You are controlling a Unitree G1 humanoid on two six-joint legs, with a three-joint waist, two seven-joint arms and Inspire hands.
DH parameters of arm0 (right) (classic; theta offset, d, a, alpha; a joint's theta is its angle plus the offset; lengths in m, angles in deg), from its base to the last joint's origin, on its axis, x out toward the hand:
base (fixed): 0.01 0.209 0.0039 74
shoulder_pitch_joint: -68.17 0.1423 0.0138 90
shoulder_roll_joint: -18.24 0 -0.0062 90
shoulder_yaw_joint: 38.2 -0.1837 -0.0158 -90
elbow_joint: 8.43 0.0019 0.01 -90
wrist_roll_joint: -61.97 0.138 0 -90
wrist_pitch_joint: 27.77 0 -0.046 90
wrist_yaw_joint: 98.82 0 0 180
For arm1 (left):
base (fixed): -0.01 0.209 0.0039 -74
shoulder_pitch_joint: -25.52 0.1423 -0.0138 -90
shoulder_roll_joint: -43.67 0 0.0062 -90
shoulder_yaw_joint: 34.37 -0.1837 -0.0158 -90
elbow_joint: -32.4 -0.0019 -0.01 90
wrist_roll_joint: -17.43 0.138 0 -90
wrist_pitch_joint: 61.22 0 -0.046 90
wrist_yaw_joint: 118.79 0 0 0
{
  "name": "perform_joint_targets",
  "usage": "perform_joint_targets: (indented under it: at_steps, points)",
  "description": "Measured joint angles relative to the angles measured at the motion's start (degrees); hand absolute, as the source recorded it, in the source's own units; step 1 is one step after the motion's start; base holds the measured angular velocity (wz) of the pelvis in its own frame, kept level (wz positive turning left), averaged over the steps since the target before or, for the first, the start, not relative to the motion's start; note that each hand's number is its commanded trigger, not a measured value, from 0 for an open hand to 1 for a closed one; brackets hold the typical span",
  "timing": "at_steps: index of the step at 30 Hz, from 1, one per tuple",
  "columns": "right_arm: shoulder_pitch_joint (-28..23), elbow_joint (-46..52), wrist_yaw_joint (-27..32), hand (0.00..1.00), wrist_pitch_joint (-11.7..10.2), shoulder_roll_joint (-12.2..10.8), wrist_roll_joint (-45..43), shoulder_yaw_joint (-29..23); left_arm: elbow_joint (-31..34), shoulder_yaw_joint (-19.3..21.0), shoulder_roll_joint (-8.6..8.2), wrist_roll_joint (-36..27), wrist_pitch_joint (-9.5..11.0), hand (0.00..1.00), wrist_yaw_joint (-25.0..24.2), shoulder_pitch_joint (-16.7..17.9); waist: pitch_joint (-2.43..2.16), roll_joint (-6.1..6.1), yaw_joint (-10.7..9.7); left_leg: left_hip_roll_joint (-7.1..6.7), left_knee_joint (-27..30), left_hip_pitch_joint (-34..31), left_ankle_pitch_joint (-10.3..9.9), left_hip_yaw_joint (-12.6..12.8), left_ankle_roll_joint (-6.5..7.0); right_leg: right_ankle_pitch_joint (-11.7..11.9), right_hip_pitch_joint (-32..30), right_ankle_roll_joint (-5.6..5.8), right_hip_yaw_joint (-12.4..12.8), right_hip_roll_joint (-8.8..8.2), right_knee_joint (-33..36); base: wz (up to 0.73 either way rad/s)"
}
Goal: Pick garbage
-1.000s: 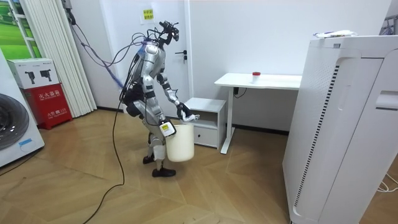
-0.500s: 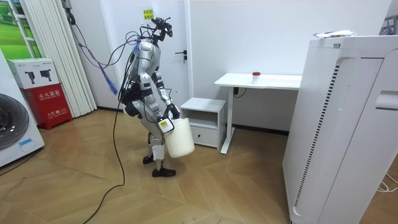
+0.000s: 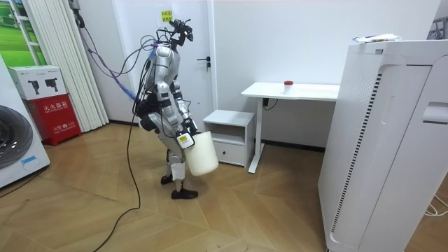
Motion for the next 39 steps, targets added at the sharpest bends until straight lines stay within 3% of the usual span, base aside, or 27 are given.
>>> perform_joint_targets:
  at_steps: [6, 15, 24, 27, 30, 32, 34, 37, 39]
  points:
    - [-0.19, -0.07, 0.0, 1.0, -0.3, -0.05, 1.63, -0.01, -1.31, -0.51, -0.08, 0.04, -0.05, 0.0, -1.21, -0.19, -0.01, 0.01, 1.06, -0.04, 0.23, 0.03, 0.0, -0.02, 0.01, 0.01, 0.03, -0.02, 0.01, -0.06, 0.2, 0.0]
    - [-1.13, -1.9, -0.01, 1.0, -0.43, 0.22, 1.95, -0.06, -1.31, 0.74, 0.23, 1.27, -0.03, 0.0, 1.07, 0.12, 0.01, 0.28, 3.31, 0.15, -0.37, 3.44, -0.02, -0.09, -0.03, 0.04, 3.53, -0.06, -0.22, 0.19, -1.04, 0.0]
    - [-2.5, -5.14, -1.27, 1.0, -0.82, 0.99, 2.19, -1.33, -0.51, 5.53, 1.41, 3.61, 1.28, 0.0, 4.51, 0.87, -0.1, 1.07, 6.08, 0.03, -2.93, 11.21, -0.01, 0.44, -0.08, 0.29, 11.18, 0.4, 0.1, 0.77, -3.2, -0.02]
    - [-3.32, -5.15, -2.55, 1.0, -0.8, 1.32, 1.97, -2.46, 1.62, 8.15, 1.97, 4.49, 1.46, 0.0, 5.27, 1.73, -0.1, 1.32, 6.02, -0.02, -4.53, 15.07, 0.01, 0.85, -0.13, 0.18, 14.82, 0.56, 0.02, 0.72, -4.92, -0.03]
    - [-5.27, -4.72, -3.8, 1.0, -0.82, 2.52, 1.77, -4.61, 6.35, 8.55, 3.53, 5.03, 2.37, 0.0, 5.7, 3.99, -0.59, 2.28, 5.95, -0.29, -7.16, 19.16, 0.23, 0.91, -0.34, 0.38, 18.85, 0.94, 0.38, 1.0, -7.17, -0.01]
    - [-7.51, -4.16, -3.86, 1.0, -0.83, 3.12, 0.98, -7.75, 10.85, 10.65, 3.95, 6.56, 3.8, 0.0, 6.57, 7.54, -1.18, 2.99, 5.87, -1.08, -10.44, 23.13, 0.76, 1.06, -0.43, 0.16, 22.08, 1.38, 0.36, 0.84, -8.44, 0.0]
    - [-8.92, -3.8, -3.88, 1.0, -0.81, 3.19, 0.09, -11.47, 15.58, 13.28, 4.26, 7.86, 3.84, 0.0, 6.6, 10.78, -1.46, 3.36, 5.87, -1.54, -12.8, 25.93, 1.15, 1.26, -0.55, -0.01, 24.28, 1.6, 0.34, 0.98, -9.75, 0.0]
    - [-11.23, -1.26, -3.61, 1.0, -0.83, 3.43, 0.02, -14.66, 22.61, 16.63, 5.85, 8.0, 5.05, 0.0, 8.27, 14.22, -1.59, 3.24, 5.72, -2.29, -16.96, 29.87, 2.21, 1.31, -0.75, -0.15, 27.27, 1.82, 0.31, 0.94, -11.62, 0.0]
    - [-12.19, -0.14, -3.3, 1.0, -0.83, 3.79, -0.28, -14.75, 24.36, 18.8, 6.11, 7.89, 5.77, 0.0, 9.55, 14.31, -1.65, 3.15, 5.7, -2.63, -18.18, 31.96, 2.37, 1.31, -0.86, -0.36, 28.84, 1.99, 0.38, 0.98, -12.05, 0.0]
